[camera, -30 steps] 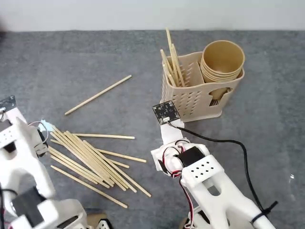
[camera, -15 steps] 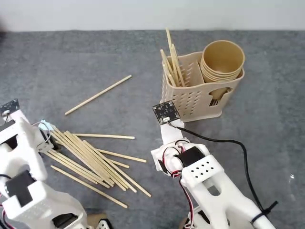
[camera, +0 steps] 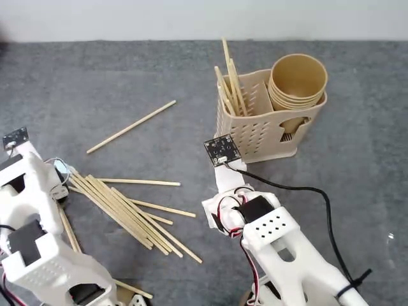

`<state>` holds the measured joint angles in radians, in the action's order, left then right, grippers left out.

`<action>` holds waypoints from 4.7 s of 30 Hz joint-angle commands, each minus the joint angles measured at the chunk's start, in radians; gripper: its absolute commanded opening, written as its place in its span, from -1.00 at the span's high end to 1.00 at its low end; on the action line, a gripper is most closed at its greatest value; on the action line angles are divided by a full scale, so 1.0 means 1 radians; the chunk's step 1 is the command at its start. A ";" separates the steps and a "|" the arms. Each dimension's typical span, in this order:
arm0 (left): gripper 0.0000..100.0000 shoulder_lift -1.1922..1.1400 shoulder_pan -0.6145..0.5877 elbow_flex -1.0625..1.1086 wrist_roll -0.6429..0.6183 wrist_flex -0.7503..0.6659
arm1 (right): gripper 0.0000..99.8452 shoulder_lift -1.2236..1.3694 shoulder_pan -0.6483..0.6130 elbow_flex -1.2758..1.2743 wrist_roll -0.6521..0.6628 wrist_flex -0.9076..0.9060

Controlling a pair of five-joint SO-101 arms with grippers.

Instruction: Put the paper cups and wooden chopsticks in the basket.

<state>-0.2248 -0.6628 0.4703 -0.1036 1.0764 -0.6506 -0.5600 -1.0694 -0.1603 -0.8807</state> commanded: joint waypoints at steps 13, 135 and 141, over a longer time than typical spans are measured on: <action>0.98 -0.021 0.130 -0.191 -0.008 0.253 | 0.63 -0.033 0.016 0.003 -0.005 0.004; 0.56 -0.270 0.868 -2.141 -0.338 0.557 | 0.64 -0.033 0.008 -0.026 0.074 -0.038; 0.57 -0.164 0.651 -2.114 -0.336 0.681 | 0.64 -0.033 0.008 -0.026 0.074 -0.038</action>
<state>-0.4918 0.0982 -1.6088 -0.4457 1.7254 -0.6521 -0.5585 -1.1032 -0.1005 -0.9191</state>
